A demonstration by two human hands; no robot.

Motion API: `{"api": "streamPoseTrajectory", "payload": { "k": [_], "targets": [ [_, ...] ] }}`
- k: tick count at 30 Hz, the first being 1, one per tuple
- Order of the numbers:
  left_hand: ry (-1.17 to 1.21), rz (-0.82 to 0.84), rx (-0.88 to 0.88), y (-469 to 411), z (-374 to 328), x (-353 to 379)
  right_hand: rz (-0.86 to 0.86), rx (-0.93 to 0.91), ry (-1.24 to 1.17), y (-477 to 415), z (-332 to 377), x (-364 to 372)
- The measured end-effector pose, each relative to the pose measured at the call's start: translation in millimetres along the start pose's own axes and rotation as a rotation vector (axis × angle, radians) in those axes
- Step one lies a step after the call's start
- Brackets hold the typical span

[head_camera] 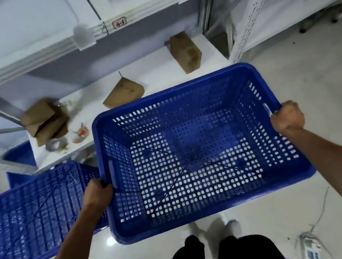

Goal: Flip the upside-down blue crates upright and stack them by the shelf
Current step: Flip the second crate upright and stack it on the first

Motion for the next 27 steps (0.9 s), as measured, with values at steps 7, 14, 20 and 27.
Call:
{"api": "streamPoseTrajectory", "payload": {
  "k": [7,14,20,27],
  "targets": [
    [-0.035,-0.007,-0.010,-33,-91,25,0.034,-0.029,0.017,-125,4,5],
    [-0.030,-0.044,-0.129,-46,-186,89,0.138,-0.064,0.064,-257,-18,26],
    [-0.006,-0.083,-0.186,-55,-249,135,0.215,-0.092,0.111,-349,-45,45],
    [0.000,-0.103,-0.254,-75,-281,155,0.252,-0.182,0.130,-415,-31,78]
  ]
}}
Point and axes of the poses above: each hand's wrist, its own y-axis away from the middle knuckle, its own x-axis out of the palm, z = x × y, the point moved 5 cm from there along -y, towards the middle knuckle, and after that the axes turned 5 degrees about -x, right-handed, at the moved point
